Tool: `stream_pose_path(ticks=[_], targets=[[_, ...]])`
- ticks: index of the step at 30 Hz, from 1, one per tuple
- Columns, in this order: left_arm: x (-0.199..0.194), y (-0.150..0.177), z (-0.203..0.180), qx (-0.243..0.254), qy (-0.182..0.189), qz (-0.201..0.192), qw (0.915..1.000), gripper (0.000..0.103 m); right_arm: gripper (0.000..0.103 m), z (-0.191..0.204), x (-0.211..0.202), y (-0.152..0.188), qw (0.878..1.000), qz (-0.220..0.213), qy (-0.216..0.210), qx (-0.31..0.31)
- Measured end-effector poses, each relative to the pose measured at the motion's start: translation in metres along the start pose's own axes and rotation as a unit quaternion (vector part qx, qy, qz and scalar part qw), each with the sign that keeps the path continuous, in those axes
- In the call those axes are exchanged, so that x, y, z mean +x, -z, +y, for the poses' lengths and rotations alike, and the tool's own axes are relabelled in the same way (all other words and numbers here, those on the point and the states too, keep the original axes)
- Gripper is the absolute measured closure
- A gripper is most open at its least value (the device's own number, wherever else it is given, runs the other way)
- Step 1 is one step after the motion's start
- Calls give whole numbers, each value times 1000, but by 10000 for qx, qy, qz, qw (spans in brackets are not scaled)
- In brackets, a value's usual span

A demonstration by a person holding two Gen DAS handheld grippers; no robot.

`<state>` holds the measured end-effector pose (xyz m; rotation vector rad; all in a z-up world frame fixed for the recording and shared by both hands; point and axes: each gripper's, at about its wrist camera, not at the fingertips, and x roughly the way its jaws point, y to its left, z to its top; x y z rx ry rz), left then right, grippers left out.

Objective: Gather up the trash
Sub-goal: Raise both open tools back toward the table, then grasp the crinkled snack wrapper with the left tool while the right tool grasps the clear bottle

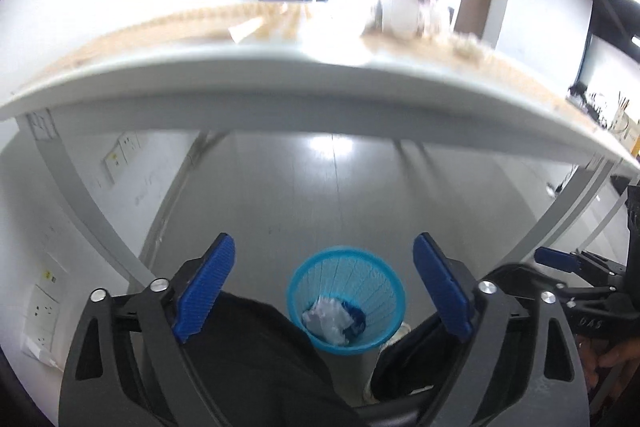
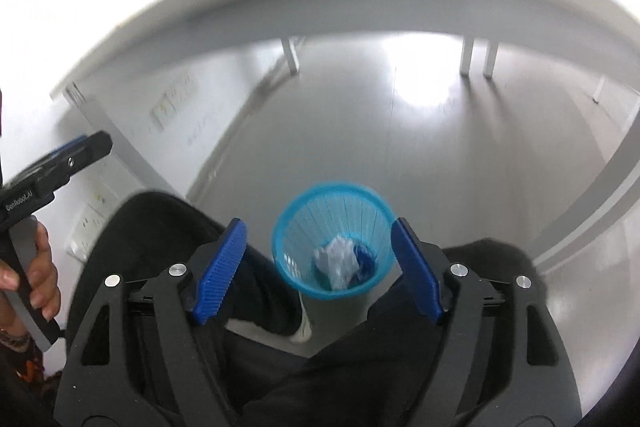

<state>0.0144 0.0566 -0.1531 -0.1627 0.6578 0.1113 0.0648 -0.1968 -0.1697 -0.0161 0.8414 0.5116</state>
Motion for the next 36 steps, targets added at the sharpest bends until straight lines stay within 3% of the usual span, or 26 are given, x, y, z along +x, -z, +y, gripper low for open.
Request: stream_pose_path(ticks=[3,7,11,16,25,31,36], targets=[[-15,-11,-4,46,-21,-281,9996,9,29,2,-23,-14,9994,-343,-3,14],[-30,-30,-6,132,20,-565,9983,6,18,6,-57,-41,9966,-772,-267,97],[-30,-48,-10,227,9,-576,9981,6,16,16,-78,-74,9933,-1118,-305,36],[-22,-74,-4,-9,163,-526,9985,6,14,26,-85,-115,9903,-1369,-248,-47],[-5,-102,7,-144,181,-480,9986,6,12,48,-68,-188,9887,-1482,4,-237],[-3,-121,6,354,127,-533,9979,6,12,54,-32,-229,9912,-1307,-99,-163],[12,-132,18,-27,319,-391,9987,6,20,57,-7,-254,9923,-1207,57,-264]])
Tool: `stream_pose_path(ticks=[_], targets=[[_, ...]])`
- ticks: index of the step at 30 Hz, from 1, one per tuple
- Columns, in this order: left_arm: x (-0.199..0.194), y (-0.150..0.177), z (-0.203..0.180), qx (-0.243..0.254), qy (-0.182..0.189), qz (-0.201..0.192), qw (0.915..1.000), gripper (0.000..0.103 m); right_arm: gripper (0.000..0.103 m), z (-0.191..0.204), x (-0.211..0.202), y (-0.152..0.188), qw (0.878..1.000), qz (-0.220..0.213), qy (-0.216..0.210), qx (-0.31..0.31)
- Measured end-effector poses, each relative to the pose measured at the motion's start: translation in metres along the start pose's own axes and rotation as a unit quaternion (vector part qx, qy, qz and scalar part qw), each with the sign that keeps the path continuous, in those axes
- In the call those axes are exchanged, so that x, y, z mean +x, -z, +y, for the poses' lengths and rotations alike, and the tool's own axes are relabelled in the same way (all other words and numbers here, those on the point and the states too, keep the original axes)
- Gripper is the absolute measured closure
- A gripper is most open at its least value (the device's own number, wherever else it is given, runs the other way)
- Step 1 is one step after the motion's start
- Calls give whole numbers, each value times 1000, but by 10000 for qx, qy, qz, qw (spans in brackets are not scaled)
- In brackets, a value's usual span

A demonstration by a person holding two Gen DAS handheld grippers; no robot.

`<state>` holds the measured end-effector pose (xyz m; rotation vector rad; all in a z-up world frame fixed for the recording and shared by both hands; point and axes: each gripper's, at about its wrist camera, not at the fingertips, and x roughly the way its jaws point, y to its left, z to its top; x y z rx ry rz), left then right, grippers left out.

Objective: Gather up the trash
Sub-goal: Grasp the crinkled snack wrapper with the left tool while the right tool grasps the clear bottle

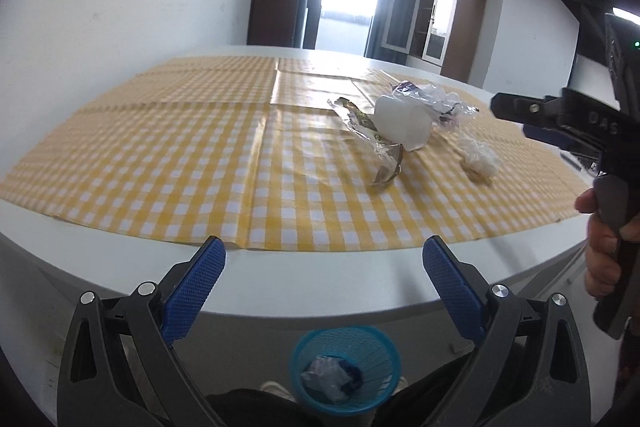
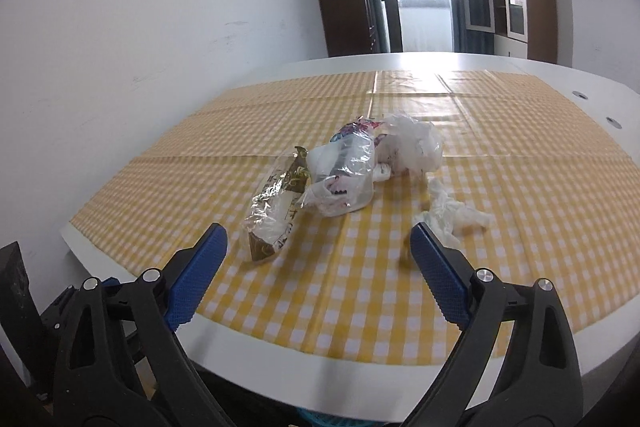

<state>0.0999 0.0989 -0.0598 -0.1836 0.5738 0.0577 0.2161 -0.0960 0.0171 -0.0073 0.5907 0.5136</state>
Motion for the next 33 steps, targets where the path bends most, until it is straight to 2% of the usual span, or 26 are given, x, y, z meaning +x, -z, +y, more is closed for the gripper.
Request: stream_pose_path(ticks=[9,11,13,14,15,16,19,25,33], targets=[[19,-19,-15,239,-83,-146,9996,6,38,3,41,-15,9995,319,-7,-67],[22,-21,-16,299,-62,-138,9994,6,46,2,44,-17,9993,375,-49,-47],[26,-23,-17,313,-65,-112,9994,6,60,1,48,-19,9989,445,-141,-14],[27,-23,-17,295,-68,-102,9995,6,60,-1,50,-19,9987,473,-185,35],[28,-25,-16,268,-64,-99,9996,6,66,-3,50,-19,9987,467,-197,69],[30,-26,-15,230,-51,-103,9997,6,81,-3,51,-19,9986,485,-193,50],[35,-30,-11,55,-2,-53,10000,6,93,-6,46,-17,9987,449,-233,6],[47,-44,-13,-137,106,8,9998,6,98,-16,25,-11,9994,188,-297,49],[79,-67,-31,-203,272,234,9992,7,99,-24,-17,-3,9995,-166,-224,-179]])
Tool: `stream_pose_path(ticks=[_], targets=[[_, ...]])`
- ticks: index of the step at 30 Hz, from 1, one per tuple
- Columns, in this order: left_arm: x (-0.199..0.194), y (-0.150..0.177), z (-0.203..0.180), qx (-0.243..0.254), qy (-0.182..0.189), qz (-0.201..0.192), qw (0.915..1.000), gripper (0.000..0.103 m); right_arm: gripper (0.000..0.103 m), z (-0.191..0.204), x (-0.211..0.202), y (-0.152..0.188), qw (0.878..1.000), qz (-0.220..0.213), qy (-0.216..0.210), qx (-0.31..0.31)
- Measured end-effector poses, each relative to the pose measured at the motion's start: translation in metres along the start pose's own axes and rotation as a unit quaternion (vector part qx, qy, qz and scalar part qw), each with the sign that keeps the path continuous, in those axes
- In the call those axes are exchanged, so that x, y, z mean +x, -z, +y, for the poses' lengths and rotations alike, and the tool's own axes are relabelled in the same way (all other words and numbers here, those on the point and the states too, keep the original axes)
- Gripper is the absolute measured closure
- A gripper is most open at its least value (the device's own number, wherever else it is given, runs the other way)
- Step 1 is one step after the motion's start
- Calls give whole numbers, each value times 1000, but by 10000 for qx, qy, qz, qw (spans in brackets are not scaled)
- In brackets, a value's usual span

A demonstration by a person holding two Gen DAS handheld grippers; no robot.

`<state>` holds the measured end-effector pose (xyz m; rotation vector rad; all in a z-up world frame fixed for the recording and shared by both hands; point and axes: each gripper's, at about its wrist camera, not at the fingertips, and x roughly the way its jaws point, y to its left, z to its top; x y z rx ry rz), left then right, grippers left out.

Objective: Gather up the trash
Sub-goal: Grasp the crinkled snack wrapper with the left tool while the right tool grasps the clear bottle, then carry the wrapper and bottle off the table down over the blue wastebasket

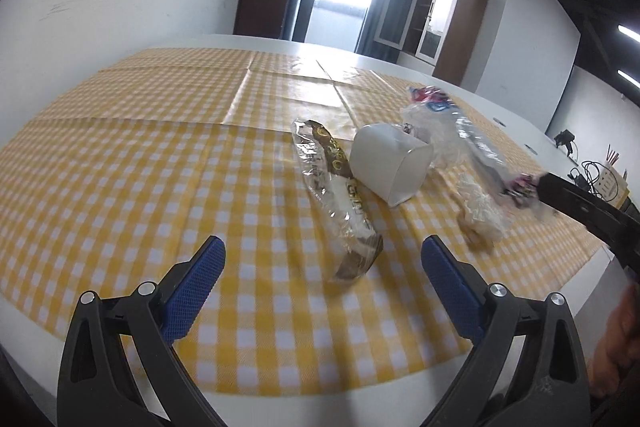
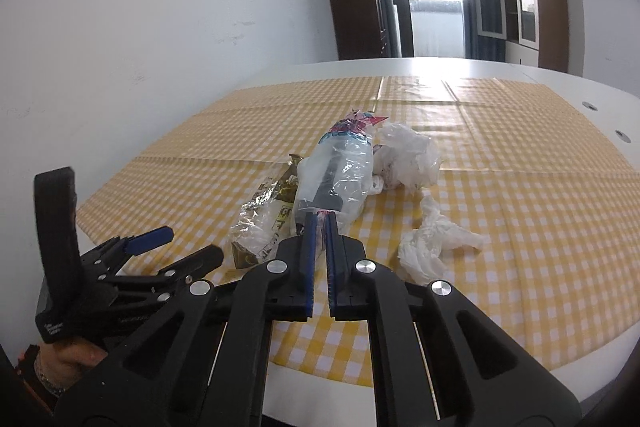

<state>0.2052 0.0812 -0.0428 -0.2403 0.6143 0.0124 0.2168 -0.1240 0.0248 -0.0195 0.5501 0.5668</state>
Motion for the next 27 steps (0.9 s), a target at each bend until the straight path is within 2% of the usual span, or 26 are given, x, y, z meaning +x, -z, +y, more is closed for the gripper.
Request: stream_pose_path(ticks=[3,6,9,10,11,13,20,26,27], targets=[[15,-9,0,-177,157,161,9996,8,99,-3,-13,7,10000,-14,15,-19],[29,-13,-3,-174,126,316,9993,24,99,-6,-20,15,9999,28,104,-57],[37,-13,-11,104,0,413,9991,49,100,-11,-29,23,9999,86,119,-8],[38,-11,-12,121,15,460,9989,70,100,-11,-33,26,9999,86,122,-3],[38,-10,-12,116,82,513,9986,82,100,-11,-38,30,9999,70,119,-27],[31,-6,-7,-85,224,436,9988,92,100,-10,-49,37,9999,-16,145,-66],[-42,24,-9,-173,241,-292,9991,95,100,-18,-74,63,9996,-146,-57,226],[-111,56,-13,-26,377,-641,9972,95,101,-1,-101,79,9994,-287,-207,51],[-121,63,-14,-5,513,-631,9967,95,101,3,-106,83,9992,-305,-257,27]])
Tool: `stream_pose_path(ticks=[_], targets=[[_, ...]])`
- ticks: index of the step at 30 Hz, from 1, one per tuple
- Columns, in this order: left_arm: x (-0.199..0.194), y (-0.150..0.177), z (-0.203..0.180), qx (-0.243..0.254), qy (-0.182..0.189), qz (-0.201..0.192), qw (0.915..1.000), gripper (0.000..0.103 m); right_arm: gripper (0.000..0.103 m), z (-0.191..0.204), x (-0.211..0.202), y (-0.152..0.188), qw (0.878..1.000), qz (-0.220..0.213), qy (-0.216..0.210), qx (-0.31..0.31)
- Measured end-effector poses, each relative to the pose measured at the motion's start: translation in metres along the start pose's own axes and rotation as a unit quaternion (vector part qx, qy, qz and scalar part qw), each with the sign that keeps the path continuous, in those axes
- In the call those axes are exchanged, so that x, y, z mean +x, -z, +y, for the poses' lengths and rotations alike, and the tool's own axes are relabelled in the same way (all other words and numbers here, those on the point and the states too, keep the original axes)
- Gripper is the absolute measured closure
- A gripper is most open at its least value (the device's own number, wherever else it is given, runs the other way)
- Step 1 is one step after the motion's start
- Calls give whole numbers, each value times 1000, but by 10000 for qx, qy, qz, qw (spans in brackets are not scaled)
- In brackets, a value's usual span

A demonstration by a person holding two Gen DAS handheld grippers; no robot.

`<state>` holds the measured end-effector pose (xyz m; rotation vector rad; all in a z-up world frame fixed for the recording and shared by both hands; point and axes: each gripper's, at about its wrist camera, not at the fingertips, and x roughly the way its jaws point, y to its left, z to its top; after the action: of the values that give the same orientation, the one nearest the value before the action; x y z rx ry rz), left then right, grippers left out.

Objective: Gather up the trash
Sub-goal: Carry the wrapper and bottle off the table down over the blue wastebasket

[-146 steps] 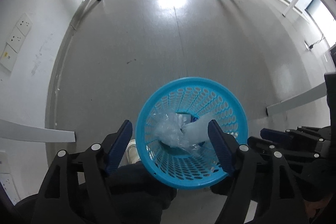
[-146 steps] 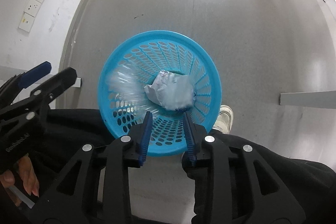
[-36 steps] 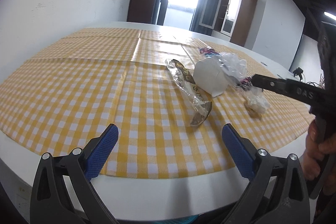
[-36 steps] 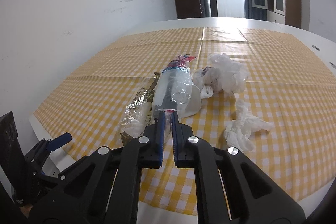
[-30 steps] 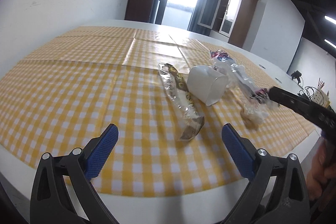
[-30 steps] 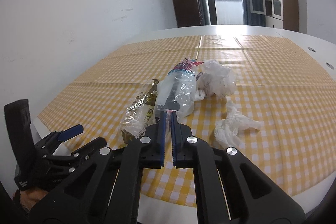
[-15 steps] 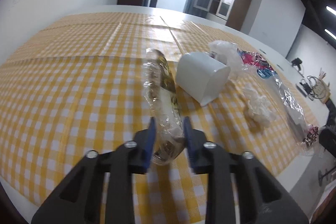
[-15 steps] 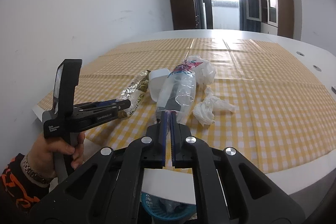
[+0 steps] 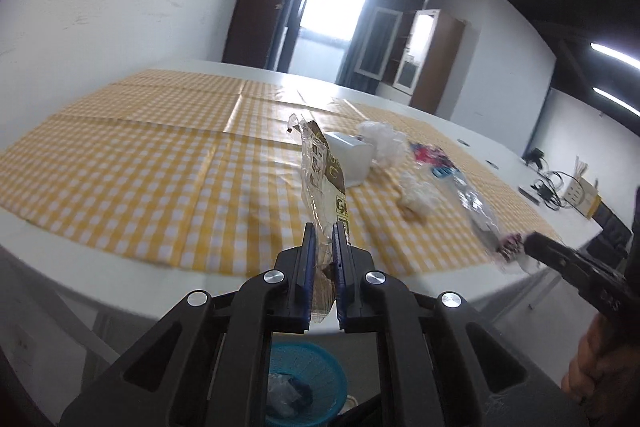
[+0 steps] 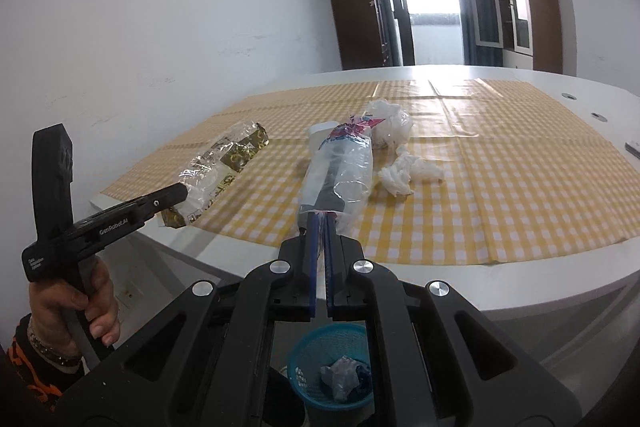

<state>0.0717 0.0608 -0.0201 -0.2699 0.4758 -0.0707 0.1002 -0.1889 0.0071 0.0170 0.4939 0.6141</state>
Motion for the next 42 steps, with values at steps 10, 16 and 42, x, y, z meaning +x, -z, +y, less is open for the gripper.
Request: stream_pose_path(ticks=[10,16,42], targets=[[-69,37,-7,-28,400,-155,9991,96,101,28,-54,44,9985,234,-463,-194],[-73,71,-32,371,396,233,9983,96,101,35,-82,77,9962,468,-628,-382],[32,194,25,232,-154,2186,9754,96,101,21,27,186,9750,2182,-415,-31]])
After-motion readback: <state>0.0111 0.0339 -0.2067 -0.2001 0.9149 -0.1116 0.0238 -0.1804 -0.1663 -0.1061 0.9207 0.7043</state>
